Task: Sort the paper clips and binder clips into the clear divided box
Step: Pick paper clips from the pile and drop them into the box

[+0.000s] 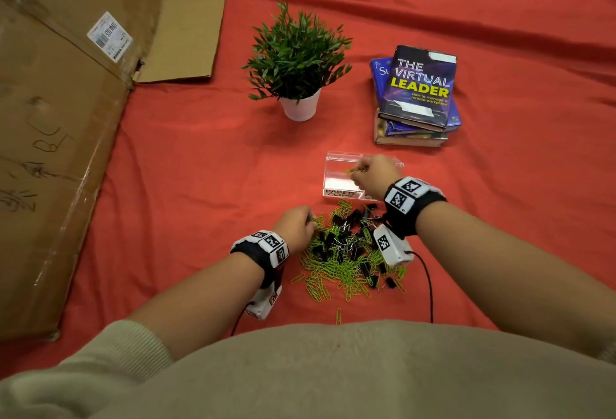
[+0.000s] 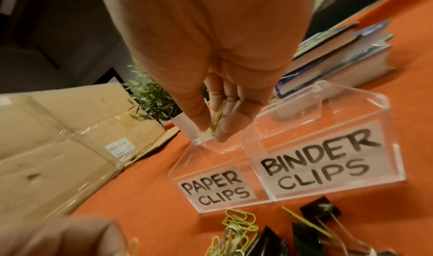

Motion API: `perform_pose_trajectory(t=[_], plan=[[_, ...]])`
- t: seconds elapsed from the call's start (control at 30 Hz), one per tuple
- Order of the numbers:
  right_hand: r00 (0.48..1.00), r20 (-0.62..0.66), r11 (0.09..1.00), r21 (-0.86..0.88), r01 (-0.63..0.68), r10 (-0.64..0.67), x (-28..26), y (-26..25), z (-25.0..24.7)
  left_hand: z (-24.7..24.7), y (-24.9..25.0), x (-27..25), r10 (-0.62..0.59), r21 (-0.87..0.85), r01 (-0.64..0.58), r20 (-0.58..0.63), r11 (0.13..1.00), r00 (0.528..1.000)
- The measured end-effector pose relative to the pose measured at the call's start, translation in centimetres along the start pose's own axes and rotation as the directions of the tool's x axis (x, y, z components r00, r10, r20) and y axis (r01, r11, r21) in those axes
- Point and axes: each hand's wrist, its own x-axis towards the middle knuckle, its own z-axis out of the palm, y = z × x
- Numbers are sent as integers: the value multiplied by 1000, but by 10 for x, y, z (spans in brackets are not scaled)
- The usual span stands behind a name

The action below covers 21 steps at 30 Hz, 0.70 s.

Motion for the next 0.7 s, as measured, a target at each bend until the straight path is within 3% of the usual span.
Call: perform_pose_trajectory(t=[0.17, 0.33, 0.5, 0.6, 0.7], plan=[[976, -33, 939, -281, 197, -215, -13, 0, 18, -18, 10, 0, 19, -88, -21, -25, 996, 999], [917, 220, 859, -332, 390, -332, -39, 26, 56, -38, 35, 20, 70, -110, -85, -131, 990, 989], [916, 226, 841, -371, 395, -331, -54, 56, 60, -44, 57, 48, 199, 101, -185, -158, 977, 967], [915, 240, 847, -356, 394, -324, -60, 66, 54, -36, 62, 59, 201, 218, -173, -116, 960, 973], [918, 175, 855, -334, 396, -357, -57, 66, 49, -29, 61, 58, 220, 249, -185, -119, 951, 968]])
